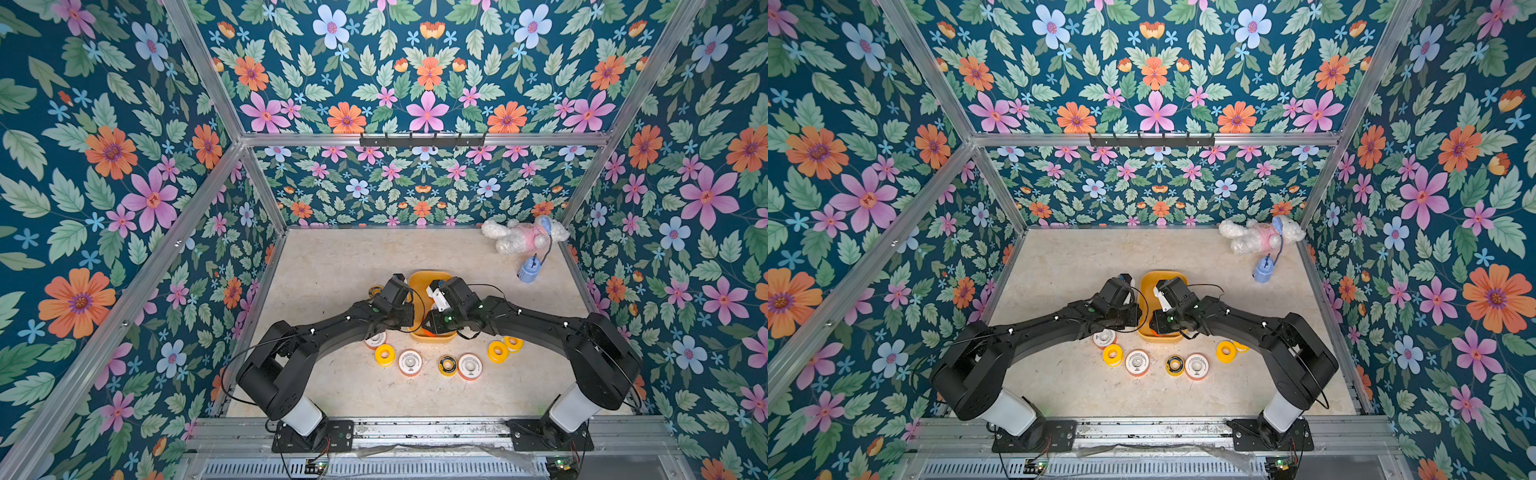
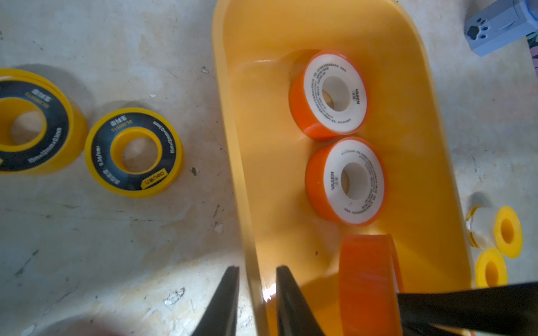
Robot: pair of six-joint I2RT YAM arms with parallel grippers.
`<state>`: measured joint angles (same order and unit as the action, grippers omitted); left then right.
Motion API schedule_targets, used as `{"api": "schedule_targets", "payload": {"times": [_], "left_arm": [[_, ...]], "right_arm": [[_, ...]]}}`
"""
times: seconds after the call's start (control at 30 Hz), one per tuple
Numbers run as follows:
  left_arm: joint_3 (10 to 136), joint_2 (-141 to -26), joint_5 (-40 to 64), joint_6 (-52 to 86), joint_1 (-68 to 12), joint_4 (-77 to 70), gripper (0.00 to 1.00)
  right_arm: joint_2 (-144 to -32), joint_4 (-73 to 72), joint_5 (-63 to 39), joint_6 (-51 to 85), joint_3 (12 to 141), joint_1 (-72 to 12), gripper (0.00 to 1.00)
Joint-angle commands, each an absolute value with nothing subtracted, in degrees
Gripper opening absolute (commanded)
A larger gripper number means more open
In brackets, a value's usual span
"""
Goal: Put the sealing tape into the storage box
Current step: Place the sealing tape in the storage box.
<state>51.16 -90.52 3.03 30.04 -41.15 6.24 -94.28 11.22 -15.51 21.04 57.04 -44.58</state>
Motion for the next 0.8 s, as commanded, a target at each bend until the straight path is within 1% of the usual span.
{"api": "schedule_targets", "payload": {"times": [0.0,0.13,0.23,0.77], "left_arm": [[51.2,-90.7,2.7,30.5,-41.1,5.8,0.26],[51.3,-91.0,2.0,30.6,-41.1,6.1,0.25],[51.4,-91.3,1.7,30.6,-41.1,6.5,0.24],[51.7,-91.7,1.2,30.7,-41.1,7.1,0.24]], "right_arm": [[-94.4,12.6,-14.7,20.0,57.6,-44.7,0.27],[-94.4,13.6,-13.9,20.0,57.7,-44.7,0.27],[-96.5,14.4,-13.2,19.8,57.6,-44.7,0.27],[-97.0,17.6,-8.9,19.8,57.8,-44.7,0.3]]}}
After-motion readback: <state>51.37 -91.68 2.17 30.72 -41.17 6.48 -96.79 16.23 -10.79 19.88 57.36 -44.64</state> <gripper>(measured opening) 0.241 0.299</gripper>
